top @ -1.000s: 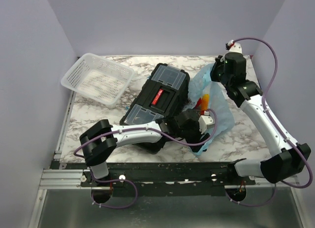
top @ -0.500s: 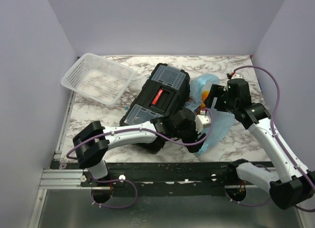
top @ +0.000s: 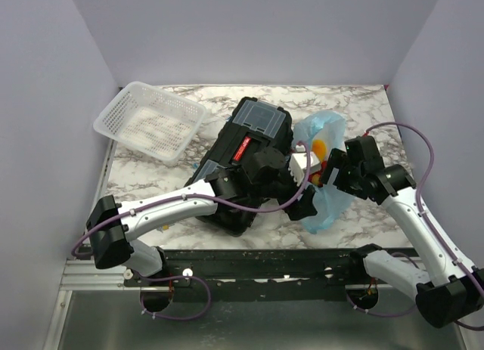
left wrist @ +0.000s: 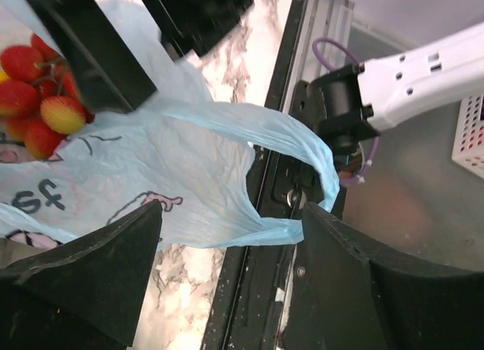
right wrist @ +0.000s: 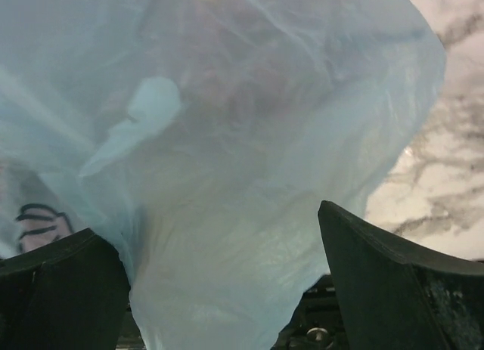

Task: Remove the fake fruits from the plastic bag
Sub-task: Adjust the plastic bag at the center of the board, then take out the fake fruit from the plastic bag.

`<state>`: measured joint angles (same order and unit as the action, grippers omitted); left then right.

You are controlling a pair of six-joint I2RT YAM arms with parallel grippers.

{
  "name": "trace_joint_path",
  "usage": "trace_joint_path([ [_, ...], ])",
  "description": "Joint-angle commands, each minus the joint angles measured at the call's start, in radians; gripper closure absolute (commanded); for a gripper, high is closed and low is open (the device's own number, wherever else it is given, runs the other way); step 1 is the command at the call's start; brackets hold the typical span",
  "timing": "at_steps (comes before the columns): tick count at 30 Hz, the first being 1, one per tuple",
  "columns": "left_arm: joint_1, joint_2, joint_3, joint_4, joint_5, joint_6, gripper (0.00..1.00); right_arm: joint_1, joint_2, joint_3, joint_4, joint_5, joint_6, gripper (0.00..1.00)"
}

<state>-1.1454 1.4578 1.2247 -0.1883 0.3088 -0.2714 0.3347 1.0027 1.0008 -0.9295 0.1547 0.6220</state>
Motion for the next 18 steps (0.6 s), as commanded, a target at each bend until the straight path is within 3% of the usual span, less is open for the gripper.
trace_joint_path([
  [1, 0.018, 0.011, 0.103, -0.011, 0.017, -0.031, 0.26, 0.001, -0.051, -0.065, -0.101, 0.111, 0.185, 0.02],
  [5, 0.021, 0.067, 0.151, 0.066, 0.02, -0.074, 0.28, 0.001, -0.109, -0.159, -0.105, 0.135, 0.267, 0.1],
  [6, 0.024, 0.082, 0.162, 0.08, 0.019, -0.09, 0.28, 0.001, -0.132, -0.182, -0.107, 0.152, 0.289, 0.19],
  [7, 0.027, 0.097, 0.174, 0.099, 0.027, -0.097, 0.29, 0.0, -0.16, -0.2, -0.105, 0.16, 0.308, 0.38],
  [8, 0.028, 0.11, 0.183, 0.114, 0.037, -0.101, 0.29, 0.0, -0.188, -0.223, -0.106, 0.169, 0.337, 0.5],
  [14, 0.025, 0.145, 0.16, 0.184, 0.115, -0.115, 0.34, 0.001, -0.404, -0.273, -0.016, 0.126, 0.331, 0.69],
  [18, 0.008, 0.135, 0.114, 0.19, 0.066, -0.063, 0.35, 0.0, -0.47, -0.243, -0.044, 0.192, 0.329, 0.94],
])
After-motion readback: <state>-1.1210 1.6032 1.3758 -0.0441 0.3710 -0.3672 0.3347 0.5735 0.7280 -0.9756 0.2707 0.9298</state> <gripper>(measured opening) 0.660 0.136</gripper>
